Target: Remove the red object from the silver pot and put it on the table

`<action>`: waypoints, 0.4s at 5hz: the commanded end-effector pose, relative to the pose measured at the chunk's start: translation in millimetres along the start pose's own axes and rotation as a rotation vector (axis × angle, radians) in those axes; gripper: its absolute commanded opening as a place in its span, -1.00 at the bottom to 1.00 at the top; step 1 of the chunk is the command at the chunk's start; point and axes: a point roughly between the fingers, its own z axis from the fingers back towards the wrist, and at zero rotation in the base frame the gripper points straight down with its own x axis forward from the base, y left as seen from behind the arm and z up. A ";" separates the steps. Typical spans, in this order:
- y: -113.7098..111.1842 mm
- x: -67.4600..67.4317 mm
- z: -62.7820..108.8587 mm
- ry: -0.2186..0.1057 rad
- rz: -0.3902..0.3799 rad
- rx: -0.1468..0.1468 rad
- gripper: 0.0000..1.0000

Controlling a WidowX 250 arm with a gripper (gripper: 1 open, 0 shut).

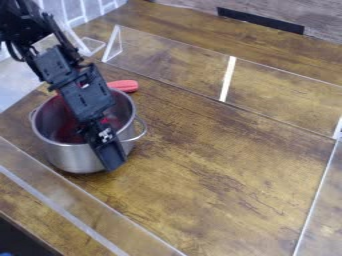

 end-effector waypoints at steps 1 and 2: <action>-12.8 17.0 25.4 -0.059 -0.005 0.013 -1.00; -22.5 18.6 23.7 -0.087 -0.005 -0.022 -1.00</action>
